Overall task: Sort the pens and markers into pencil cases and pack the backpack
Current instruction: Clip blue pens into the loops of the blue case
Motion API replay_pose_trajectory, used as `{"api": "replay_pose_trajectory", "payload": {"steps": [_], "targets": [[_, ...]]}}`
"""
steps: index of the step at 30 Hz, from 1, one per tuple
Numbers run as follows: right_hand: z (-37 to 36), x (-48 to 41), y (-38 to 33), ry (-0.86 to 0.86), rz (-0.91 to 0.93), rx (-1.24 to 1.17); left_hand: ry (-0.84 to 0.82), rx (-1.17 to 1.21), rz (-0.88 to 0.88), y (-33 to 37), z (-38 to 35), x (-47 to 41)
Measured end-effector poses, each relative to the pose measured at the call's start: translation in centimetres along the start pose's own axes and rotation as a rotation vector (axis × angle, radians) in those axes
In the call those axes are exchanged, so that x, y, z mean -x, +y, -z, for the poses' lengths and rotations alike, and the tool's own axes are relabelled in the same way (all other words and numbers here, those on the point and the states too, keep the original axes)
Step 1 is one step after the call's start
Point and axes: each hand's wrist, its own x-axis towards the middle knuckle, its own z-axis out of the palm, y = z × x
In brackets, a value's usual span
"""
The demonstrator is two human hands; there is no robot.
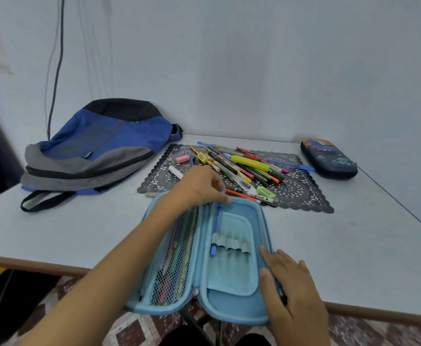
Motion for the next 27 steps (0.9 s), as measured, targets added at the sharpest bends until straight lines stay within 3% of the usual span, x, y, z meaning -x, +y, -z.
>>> {"api": "replay_pose_trajectory", "payload": {"steps": [12,18,22,27], "targets": [[-0.4,0.2,0.2,0.045,0.015,0.03,-0.187,0.038,-0.058,-1.3,0.6,0.6],[-0.3,0.1,0.5,0.031,0.047,0.048,0.024,0.052,-0.019,-4.6,3.3,-0.7],[-0.4,0.0,1.0,0.03,0.095,0.073,-0.173,-0.078,-0.016,-7.4,3.9,-1.2],[-0.6,-0.2,1.1,0.088,0.159,0.121,-0.242,-0.086,-0.044,-8.4,4.2,-2.3]]}}
